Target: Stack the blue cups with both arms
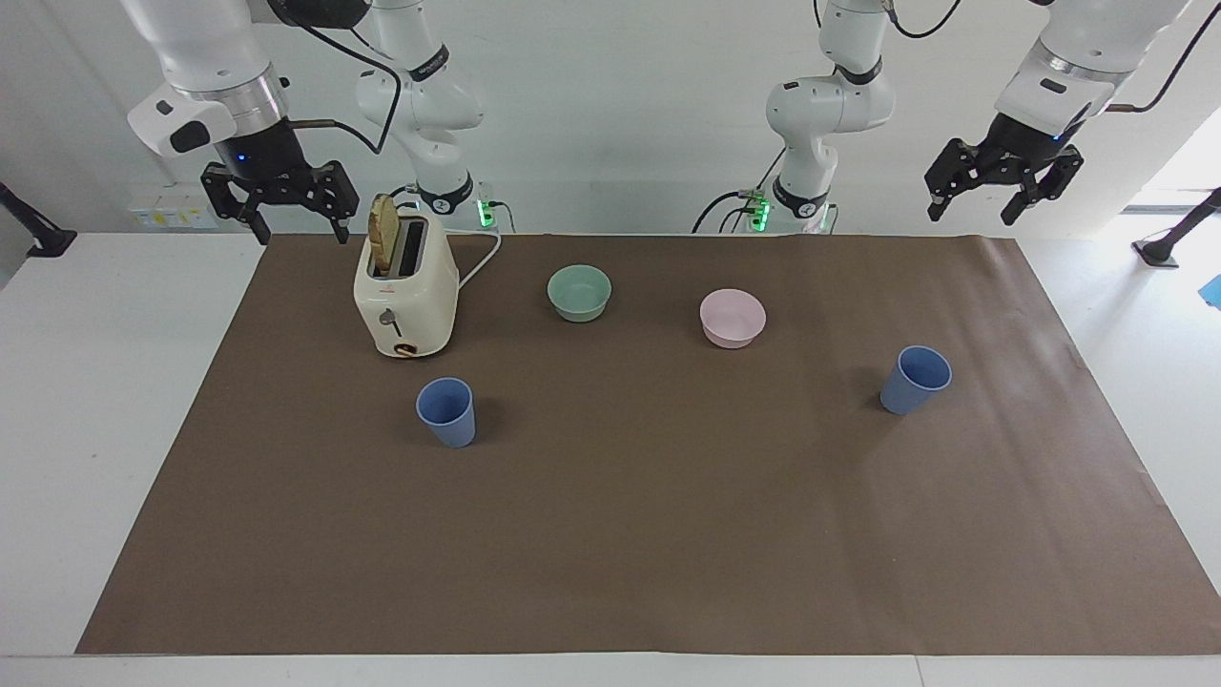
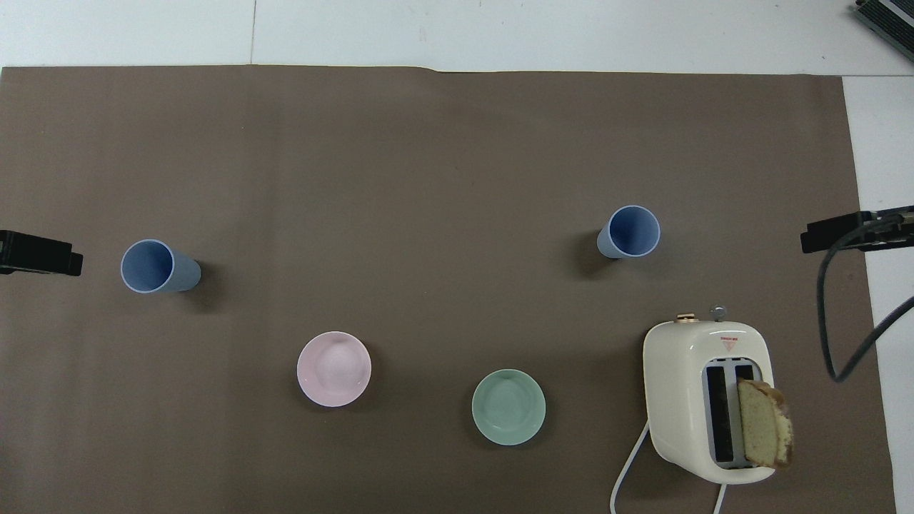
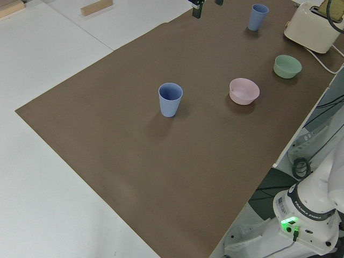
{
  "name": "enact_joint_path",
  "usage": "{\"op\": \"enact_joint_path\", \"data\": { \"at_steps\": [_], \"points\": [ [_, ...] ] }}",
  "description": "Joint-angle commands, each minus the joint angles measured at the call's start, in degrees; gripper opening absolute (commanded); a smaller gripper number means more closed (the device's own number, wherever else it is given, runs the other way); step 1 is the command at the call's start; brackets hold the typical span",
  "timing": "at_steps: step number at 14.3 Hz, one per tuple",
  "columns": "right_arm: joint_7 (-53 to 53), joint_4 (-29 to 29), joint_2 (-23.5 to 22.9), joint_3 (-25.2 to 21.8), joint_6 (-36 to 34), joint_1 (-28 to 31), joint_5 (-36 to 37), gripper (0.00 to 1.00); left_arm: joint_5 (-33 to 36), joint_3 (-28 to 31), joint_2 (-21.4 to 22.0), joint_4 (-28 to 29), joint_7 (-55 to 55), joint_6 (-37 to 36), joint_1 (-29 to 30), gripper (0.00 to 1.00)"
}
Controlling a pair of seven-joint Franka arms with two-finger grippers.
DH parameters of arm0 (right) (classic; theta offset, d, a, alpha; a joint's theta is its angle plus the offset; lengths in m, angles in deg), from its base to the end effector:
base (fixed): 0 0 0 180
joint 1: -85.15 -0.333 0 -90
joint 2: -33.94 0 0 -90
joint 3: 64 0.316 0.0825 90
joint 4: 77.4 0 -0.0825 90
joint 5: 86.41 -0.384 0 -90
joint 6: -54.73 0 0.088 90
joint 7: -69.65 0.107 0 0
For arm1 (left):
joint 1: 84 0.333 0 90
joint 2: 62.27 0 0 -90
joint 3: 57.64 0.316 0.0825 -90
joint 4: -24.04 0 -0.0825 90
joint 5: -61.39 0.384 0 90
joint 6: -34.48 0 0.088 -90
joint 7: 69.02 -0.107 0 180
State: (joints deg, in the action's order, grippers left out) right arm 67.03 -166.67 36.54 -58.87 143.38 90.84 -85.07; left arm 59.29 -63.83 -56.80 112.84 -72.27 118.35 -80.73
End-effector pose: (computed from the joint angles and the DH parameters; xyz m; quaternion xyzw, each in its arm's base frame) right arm 0.5383 -0.0066 0.6531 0.9996 0.0175 0.0168 0.0142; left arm 0.5120 -0.0336 0.6755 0.9984 -0.0556 0.0045 0.0131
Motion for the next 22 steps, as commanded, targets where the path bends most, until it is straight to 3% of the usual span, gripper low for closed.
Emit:
{"op": "enact_joint_path", "data": {
  "at_steps": [1, 15, 19, 22],
  "points": [
    [-1.4, -0.9, 0.9, 0.4, -0.1, 0.8, -0.3, 1.0, 0.0, 0.2, 1.4, 1.6, -0.1, 1.3, -0.2, 1.0],
    [-1.4, -0.9, 0.9, 0.4, -0.1, 0.8, -0.3, 1.0, -0.5, 0.5, 1.3, 1.1, 0.7, 1.0, -0.1, 1.0],
    [-1.4, -0.9, 0.9, 0.4, -0.1, 0.8, -0.3, 1.0, -0.6, 0.8, 0.9, 2.5, 0.1, 1.6, 0.2, 1.0],
    [-1.4, -0.9, 0.9, 0.4, -0.1, 0.8, -0.3, 1.0, -0.6, 0.8, 0.7, 5.8, 0.0, 6.3, 2.0, 1.0]
  ]
}}
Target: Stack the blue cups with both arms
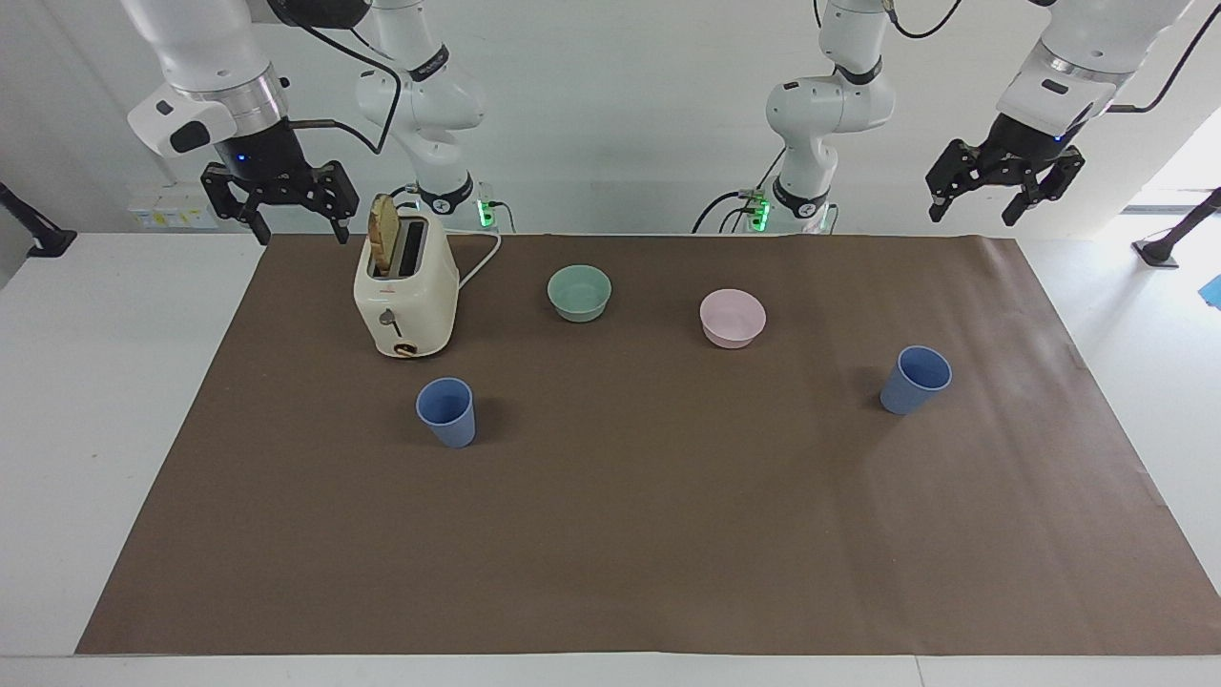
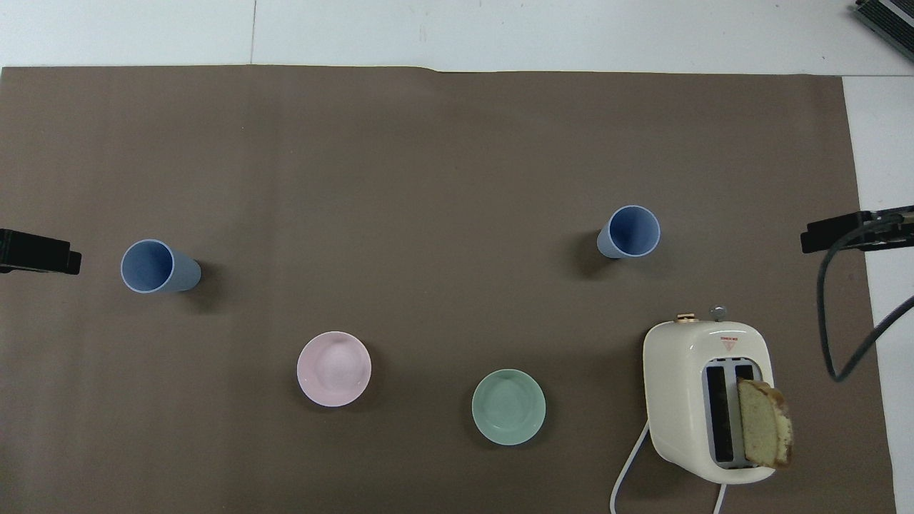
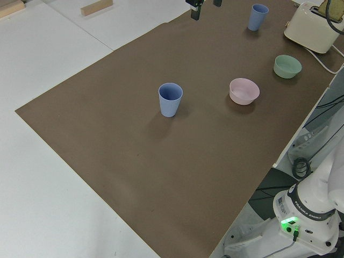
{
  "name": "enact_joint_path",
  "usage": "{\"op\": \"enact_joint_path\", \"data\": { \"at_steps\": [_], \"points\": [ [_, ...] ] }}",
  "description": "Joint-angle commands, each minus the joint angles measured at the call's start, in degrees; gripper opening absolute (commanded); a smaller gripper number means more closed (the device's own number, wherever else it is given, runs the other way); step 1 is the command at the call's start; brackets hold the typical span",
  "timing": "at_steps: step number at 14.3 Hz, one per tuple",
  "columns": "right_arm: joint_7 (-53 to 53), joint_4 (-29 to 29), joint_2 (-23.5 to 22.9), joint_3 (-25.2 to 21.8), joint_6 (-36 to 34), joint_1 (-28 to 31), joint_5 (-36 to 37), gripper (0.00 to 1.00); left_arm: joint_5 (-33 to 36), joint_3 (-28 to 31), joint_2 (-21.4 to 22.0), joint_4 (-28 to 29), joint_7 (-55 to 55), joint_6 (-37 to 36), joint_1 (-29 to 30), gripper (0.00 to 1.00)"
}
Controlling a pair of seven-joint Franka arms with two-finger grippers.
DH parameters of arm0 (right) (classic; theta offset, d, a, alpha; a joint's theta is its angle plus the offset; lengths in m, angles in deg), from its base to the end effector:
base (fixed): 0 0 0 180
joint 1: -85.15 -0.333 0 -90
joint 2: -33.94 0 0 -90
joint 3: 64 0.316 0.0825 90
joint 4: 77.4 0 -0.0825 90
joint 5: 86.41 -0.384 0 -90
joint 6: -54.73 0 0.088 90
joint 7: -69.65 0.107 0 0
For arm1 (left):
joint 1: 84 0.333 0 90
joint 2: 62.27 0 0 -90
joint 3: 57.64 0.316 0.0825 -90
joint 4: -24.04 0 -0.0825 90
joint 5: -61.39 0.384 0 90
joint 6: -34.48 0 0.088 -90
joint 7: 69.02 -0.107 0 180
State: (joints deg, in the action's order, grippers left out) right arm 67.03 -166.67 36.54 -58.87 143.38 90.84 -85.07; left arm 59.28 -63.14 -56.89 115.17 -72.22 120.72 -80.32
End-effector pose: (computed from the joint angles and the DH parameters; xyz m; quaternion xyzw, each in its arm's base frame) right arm 0.5383 -0.0066 0.6531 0.9996 0.0175 0.0168 0.0142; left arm 0.5179 -0.0233 0.6596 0.9989 -0.0449 0.0042 0.0138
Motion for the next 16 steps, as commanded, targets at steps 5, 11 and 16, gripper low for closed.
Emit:
{"op": "enact_joint_path", "data": {
  "at_steps": [5, 11, 16],
  "points": [
    [-1.4, -0.9, 0.9, 0.4, -0.1, 0.8, -0.4, 1.0, -0.6, 0.1, -3.7, 5.6, -0.1, 12.1, 5.2, 1.0],
    [-1.4, -0.9, 0.9, 0.4, -0.1, 0.8, -0.3, 1.0, -0.6, 0.1, -6.7, 14.6, -0.1, 22.8, 6.5, 1.0],
    [-1.4, -0.9, 0.9, 0.4, -0.1, 0.8, -0.4, 1.0, -0.6, 0.1, -7.2, 22.2, -3.7, 31.8, 7.1, 1.0]
  ]
}}
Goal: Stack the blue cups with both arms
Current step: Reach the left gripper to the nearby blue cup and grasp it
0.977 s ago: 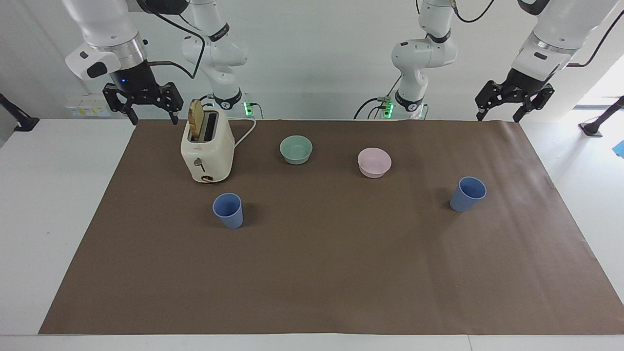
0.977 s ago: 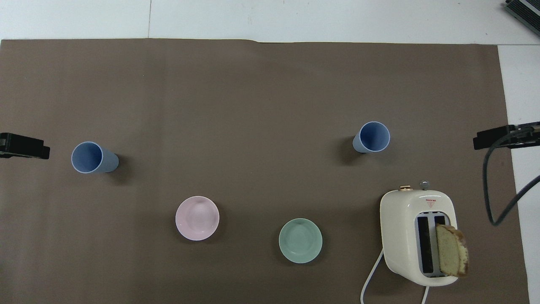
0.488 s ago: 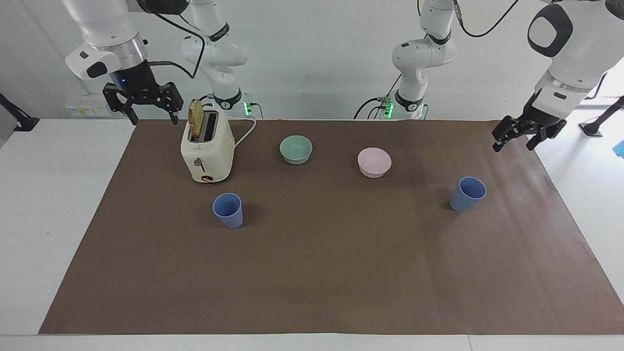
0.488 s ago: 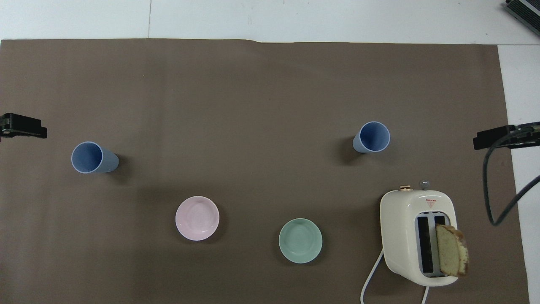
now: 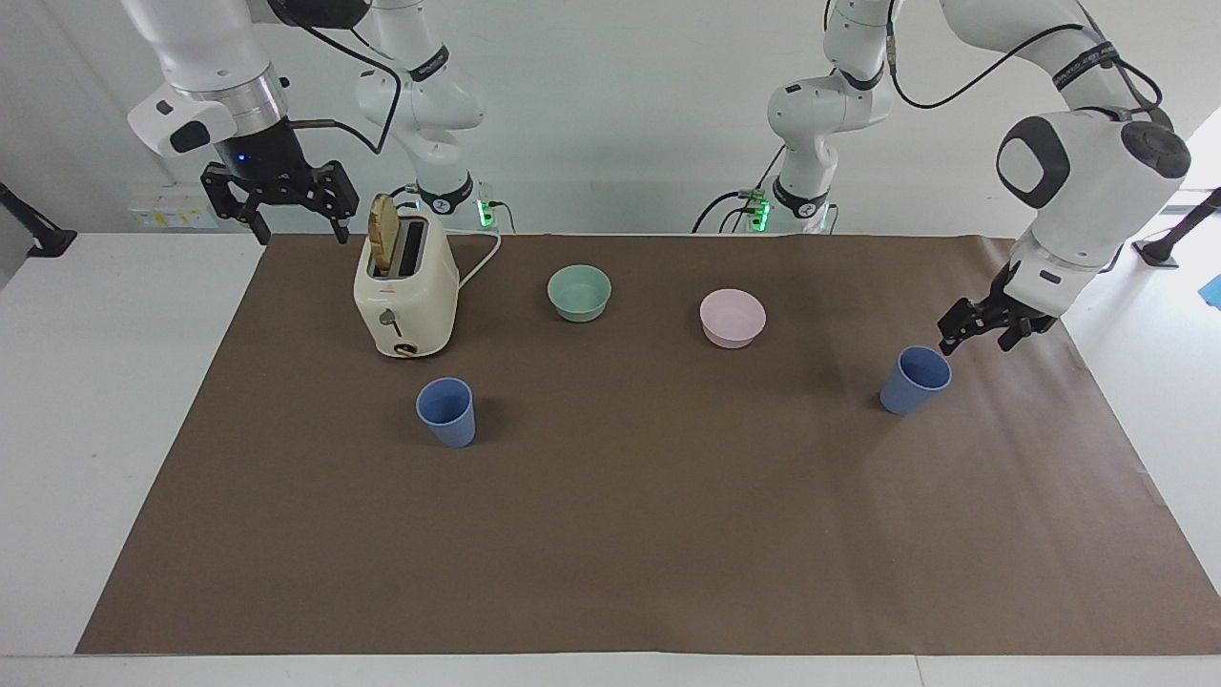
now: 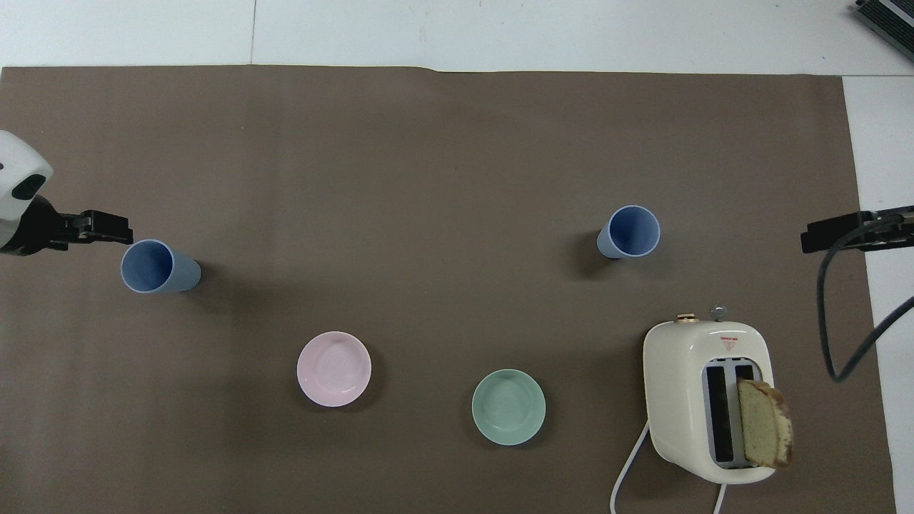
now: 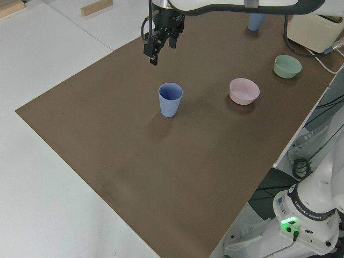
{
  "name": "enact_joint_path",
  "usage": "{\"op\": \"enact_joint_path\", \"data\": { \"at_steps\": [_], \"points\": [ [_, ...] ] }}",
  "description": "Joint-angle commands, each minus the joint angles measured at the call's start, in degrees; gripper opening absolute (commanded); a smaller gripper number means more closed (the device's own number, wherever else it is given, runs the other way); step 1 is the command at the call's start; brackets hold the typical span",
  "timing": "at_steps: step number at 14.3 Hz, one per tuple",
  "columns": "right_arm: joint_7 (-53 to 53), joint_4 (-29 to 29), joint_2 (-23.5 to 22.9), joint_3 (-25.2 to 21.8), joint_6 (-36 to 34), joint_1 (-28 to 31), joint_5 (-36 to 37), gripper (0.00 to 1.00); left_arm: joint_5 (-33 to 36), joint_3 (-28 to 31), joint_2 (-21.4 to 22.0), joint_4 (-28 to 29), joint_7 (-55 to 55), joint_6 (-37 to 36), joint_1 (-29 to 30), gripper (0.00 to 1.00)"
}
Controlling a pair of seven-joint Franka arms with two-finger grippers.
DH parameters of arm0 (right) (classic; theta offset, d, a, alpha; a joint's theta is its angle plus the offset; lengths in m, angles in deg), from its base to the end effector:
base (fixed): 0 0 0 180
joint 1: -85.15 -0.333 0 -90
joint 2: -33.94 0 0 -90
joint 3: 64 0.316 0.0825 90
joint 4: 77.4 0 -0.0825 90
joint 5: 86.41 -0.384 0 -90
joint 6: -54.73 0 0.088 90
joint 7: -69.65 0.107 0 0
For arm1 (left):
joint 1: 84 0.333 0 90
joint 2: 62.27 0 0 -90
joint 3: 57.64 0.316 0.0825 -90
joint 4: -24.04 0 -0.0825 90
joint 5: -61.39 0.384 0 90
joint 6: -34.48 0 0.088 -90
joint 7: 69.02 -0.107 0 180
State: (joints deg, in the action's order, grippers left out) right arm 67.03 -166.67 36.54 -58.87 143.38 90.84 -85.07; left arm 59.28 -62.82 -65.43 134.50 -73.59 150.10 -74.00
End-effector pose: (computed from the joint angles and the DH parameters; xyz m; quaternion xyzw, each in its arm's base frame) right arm 0.5383 -0.0066 0.6531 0.9996 0.0175 0.0168 0.0142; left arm 0.5744 0.0470 0.4620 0.9996 0.0100 0.0191 0.0177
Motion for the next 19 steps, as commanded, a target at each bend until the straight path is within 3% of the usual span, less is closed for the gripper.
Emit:
{"op": "enact_joint_path", "data": {
  "at_steps": [1, 7, 15, 16, 17, 18, 19],
  "points": [
    [-1.4, -0.9, 0.9, 0.4, -0.1, 0.8, -0.3, 1.0, -0.6, -0.2, -0.1, 3.3, -2.8, 3.0, 1.7, 1.0],
    [-1.4, -0.9, 0.9, 0.4, -0.1, 0.8, -0.3, 1.0, -0.6, -0.2, -2.9, 5.4, -5.1, 8.0, 3.2, 1.0],
    [-1.4, -0.9, 0.9, 0.4, -0.1, 0.8, -0.3, 1.0, -0.7, -0.3, -2.9, 9.3, -4.2, 10.0, 2.1, 1.0],
    [-1.4, -0.9, 0.9, 0.4, -0.1, 0.8, -0.3, 1.0, -0.7, -0.3, -2.8, 9.3, -4.0, 9.6, 2.0, 0.78],
    [-1.4, -0.9, 0.9, 0.4, -0.1, 0.8, -0.3, 1.0, -0.9, -0.3, -2.8, 9.3, -3.3, 9.4, 2.0, 0.26],
    [-1.4, -0.9, 0.9, 0.4, -0.1, 0.8, -0.3, 1.0, -0.9, -0.3, -2.9, 9.2, -3.1, 9.1, 2.0, 0.0],
    [-1.4, -0.9, 0.9, 0.4, -0.1, 0.8, -0.3, 1.0, -0.8, -0.3, -3.2, 8.6, -3.1, 9.1, 1.8, 0.0]
  ]
}}
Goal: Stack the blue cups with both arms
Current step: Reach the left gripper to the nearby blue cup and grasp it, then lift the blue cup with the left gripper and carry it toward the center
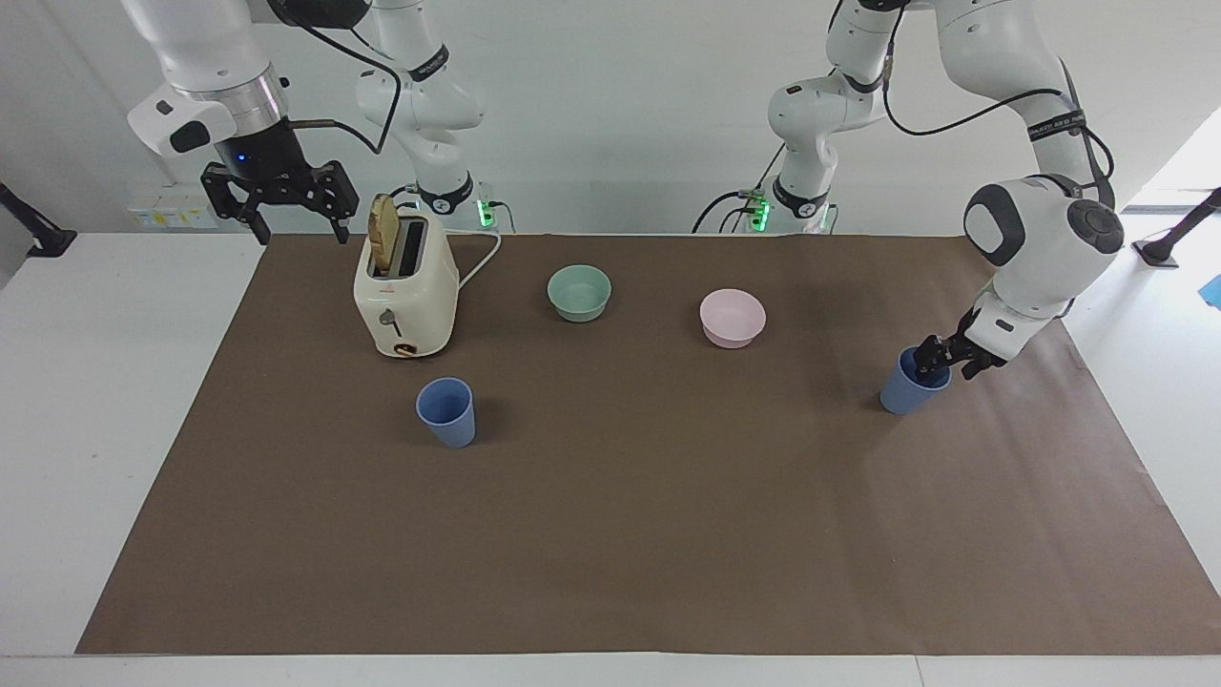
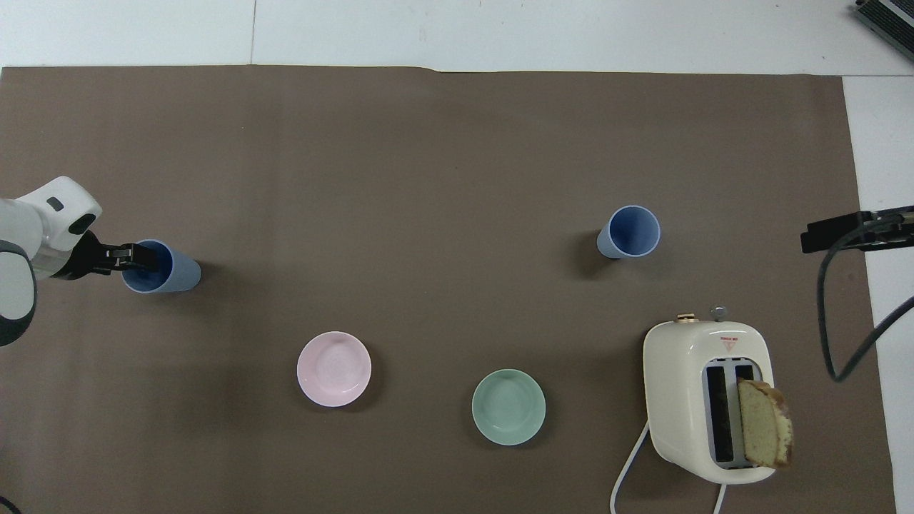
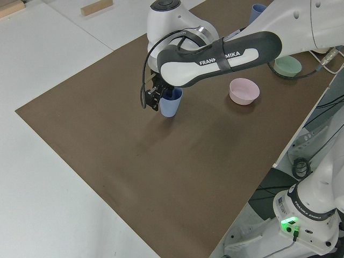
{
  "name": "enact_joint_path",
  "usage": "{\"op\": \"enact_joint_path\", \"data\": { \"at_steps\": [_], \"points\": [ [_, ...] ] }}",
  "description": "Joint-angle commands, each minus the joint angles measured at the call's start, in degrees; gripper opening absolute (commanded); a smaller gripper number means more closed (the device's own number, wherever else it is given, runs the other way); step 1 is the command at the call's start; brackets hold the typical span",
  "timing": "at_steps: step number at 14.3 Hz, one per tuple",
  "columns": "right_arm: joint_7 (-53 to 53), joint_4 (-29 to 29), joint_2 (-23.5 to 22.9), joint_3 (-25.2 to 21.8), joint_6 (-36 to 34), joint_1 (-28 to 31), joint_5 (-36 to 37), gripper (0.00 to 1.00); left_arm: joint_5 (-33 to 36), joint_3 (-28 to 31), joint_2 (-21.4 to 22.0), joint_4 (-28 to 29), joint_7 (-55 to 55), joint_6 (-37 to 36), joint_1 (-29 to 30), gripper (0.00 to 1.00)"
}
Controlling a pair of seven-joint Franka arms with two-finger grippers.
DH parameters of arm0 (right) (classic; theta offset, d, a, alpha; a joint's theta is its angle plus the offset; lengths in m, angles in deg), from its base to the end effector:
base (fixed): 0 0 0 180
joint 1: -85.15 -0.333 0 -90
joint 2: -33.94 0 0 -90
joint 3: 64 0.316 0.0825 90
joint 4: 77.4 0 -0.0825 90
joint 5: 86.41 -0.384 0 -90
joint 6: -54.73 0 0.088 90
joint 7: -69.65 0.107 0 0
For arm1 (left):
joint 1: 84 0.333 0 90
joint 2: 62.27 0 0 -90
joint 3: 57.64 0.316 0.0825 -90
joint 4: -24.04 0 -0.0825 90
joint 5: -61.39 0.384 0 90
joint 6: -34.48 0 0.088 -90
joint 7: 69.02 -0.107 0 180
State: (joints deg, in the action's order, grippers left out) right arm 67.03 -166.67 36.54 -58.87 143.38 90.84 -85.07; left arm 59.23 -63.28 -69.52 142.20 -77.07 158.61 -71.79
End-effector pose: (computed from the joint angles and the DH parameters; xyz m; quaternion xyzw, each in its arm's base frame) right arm 0.5383 -0.0066 0.6531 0.9996 0.0175 0.0168 0.0142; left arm 0.5644 0.0645 0.3722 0.9997 -0.0018 -0.0081 0.0229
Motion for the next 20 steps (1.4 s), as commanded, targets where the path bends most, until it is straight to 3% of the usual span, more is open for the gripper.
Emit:
{"op": "enact_joint_path", "data": {
  "at_steps": [1, 6, 10, 15, 20],
  "points": [
    [-1.4, -0.9, 0.9, 0.4, -0.1, 0.8, -0.3, 1.0, -0.8, 0.2, 0.8, 0.7, 0.5, 0.6, -0.6, 0.0],
    [-1.4, -0.9, 0.9, 0.4, -0.1, 0.8, -0.3, 1.0, -3.6, -0.1, -0.2, -2.6, 0.5, 0.3, -0.7, 0.0],
    [-1.4, -0.9, 0.9, 0.4, -0.1, 0.8, -0.4, 1.0, -5.7, -0.6, 0.1, -10.3, 6.7, -5.6, -4.0, 0.0],
    [-1.4, -0.9, 0.9, 0.4, -0.1, 0.8, -0.3, 1.0, -4.9, -0.5, 1.0, -11.8, 28.0, -5.4, -18.0, 0.0],
    [-1.4, -0.9, 0.9, 0.4, -0.1, 0.8, -0.3, 1.0, -2.1, -0.6, -0.3, -11.7, 40.6, -0.7, -30.1, 0.0]
  ]
}}
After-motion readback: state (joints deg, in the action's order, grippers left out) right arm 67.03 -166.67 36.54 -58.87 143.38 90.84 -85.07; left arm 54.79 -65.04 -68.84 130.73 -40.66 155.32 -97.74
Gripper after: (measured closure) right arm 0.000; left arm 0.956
